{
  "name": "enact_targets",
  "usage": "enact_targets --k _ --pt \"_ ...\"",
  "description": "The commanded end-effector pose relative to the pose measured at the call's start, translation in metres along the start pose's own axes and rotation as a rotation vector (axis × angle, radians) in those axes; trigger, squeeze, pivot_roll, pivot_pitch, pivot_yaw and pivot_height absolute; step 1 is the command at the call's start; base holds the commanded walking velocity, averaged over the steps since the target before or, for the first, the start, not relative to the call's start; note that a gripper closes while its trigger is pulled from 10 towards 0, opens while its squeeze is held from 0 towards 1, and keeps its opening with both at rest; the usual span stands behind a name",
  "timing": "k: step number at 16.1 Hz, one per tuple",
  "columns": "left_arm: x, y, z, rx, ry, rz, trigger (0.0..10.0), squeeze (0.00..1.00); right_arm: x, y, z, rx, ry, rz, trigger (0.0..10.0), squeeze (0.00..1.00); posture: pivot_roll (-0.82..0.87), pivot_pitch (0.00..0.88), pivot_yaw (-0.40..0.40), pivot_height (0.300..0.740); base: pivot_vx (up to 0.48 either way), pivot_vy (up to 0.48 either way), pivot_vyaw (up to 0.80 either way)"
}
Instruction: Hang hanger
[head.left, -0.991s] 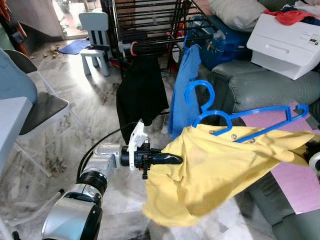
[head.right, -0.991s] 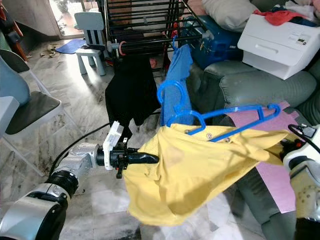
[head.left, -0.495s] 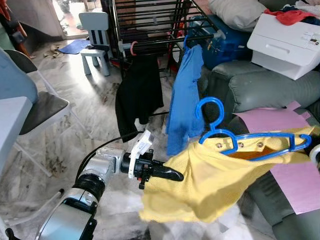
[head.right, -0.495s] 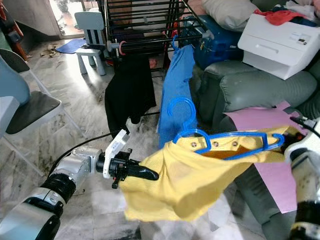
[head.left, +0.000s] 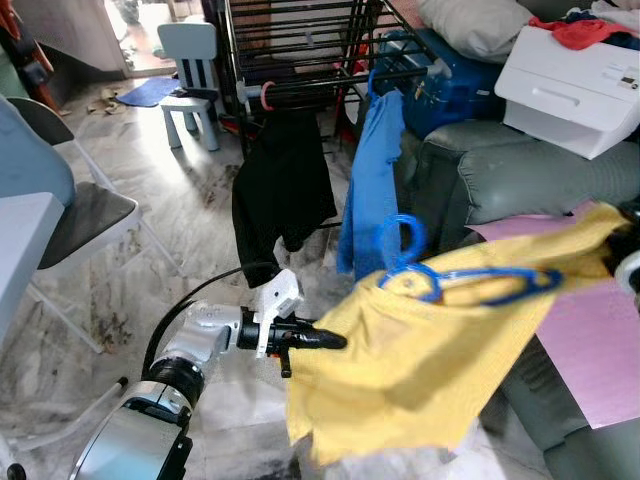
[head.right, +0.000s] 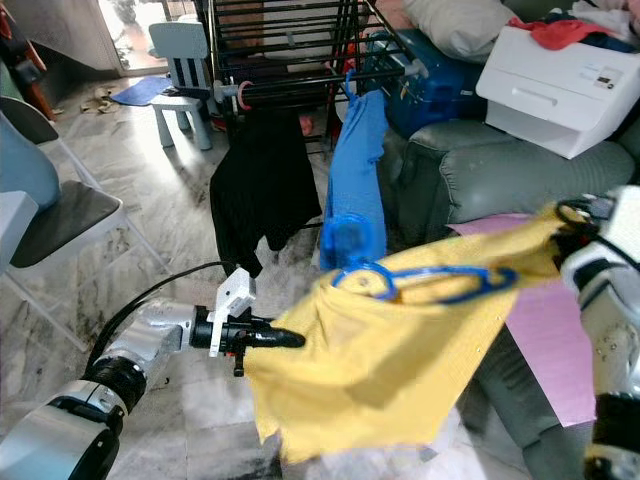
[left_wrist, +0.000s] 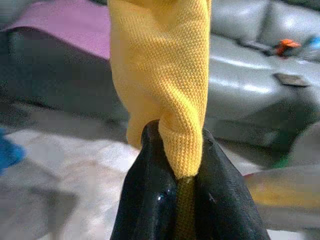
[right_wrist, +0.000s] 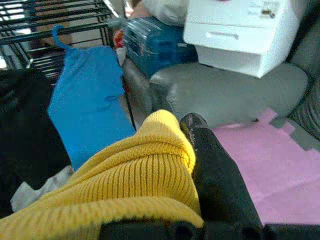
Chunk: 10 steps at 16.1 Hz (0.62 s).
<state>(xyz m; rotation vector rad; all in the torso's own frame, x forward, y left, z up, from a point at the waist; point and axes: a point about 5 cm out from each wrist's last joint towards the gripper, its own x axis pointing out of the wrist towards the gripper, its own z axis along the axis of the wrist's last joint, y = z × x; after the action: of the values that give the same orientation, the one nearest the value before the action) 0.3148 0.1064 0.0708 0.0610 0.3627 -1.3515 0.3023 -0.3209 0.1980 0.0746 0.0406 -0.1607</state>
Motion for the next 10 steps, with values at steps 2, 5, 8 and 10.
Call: enact_targets --k 2,5,8,10 --pt "-0.002 0.011 0.009 0.017 -0.030 0.142 0.0 0.00 -0.009 0.005 0.016 -0.091 -0.042 0.021 0.0 0.00 -0.04 0.000 -0.007 0.740 0.000 0.000 0.00" --pt "0.002 0.020 0.018 0.060 -0.067 0.307 0.0 0.00 -0.017 0.014 0.012 -0.141 -0.022 0.038 0.0 0.00 -0.04 0.000 -0.009 0.740 0.000 0.000 0.00" --pt "0.004 0.018 0.034 -0.044 -0.269 0.218 0.0 0.00 -0.021 0.011 0.001 -0.197 0.014 0.020 0.0 0.00 -0.04 0.000 -0.014 0.740 0.000 0.000 0.00" --pt "-0.001 0.015 0.038 -0.071 -0.333 0.097 0.0 0.00 -0.021 -0.008 -0.005 -0.193 0.024 -0.096 0.0 0.00 -0.03 0.000 -0.016 0.740 0.000 0.000 0.00"
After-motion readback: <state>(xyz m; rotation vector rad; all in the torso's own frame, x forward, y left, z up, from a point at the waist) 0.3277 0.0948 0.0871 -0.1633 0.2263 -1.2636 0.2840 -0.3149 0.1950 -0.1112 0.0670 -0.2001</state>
